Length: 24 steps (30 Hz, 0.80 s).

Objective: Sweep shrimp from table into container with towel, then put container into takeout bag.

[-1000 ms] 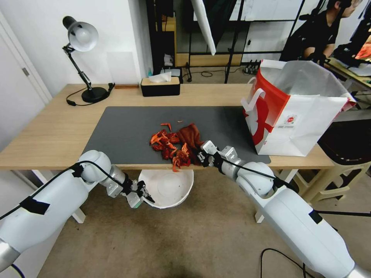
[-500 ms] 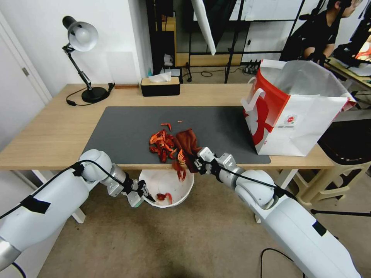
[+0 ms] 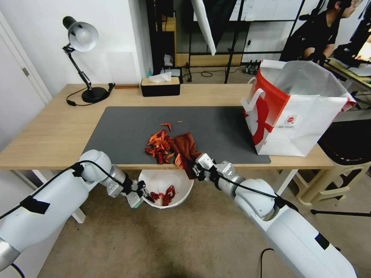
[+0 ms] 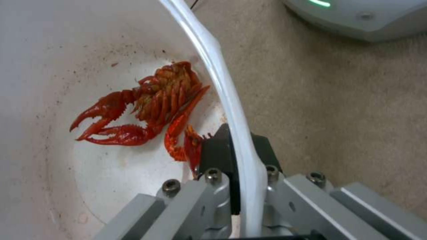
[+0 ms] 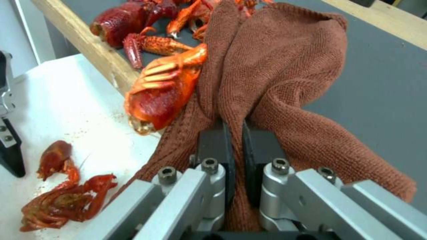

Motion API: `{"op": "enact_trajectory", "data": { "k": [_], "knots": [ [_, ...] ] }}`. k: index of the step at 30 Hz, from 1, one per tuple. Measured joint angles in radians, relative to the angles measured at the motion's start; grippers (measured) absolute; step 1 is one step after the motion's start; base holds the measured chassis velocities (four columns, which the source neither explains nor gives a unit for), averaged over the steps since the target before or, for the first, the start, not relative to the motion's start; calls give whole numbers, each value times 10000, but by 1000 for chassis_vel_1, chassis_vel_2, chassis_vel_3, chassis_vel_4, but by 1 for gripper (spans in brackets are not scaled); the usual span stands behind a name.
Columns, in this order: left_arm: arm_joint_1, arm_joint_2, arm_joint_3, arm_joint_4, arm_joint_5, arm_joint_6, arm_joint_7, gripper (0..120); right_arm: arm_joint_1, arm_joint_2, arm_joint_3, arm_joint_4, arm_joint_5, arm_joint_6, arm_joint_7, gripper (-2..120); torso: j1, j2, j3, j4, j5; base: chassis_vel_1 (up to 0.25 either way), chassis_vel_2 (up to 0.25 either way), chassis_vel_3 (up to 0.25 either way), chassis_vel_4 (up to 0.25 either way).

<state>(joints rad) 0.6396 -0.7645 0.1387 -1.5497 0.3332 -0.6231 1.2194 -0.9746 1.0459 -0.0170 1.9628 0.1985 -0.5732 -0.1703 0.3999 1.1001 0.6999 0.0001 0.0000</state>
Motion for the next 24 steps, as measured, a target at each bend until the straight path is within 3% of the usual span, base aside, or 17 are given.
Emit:
{"op": "enact_trajectory", "data": {
  "k": [24],
  "knots": [
    [-185, 3, 125, 84, -13, 73, 176, 0, -644, 18, 182, 602, -180, -114, 127, 2, 2, -1, 1, -1, 1, 0, 0, 0, 0]
  ]
}}
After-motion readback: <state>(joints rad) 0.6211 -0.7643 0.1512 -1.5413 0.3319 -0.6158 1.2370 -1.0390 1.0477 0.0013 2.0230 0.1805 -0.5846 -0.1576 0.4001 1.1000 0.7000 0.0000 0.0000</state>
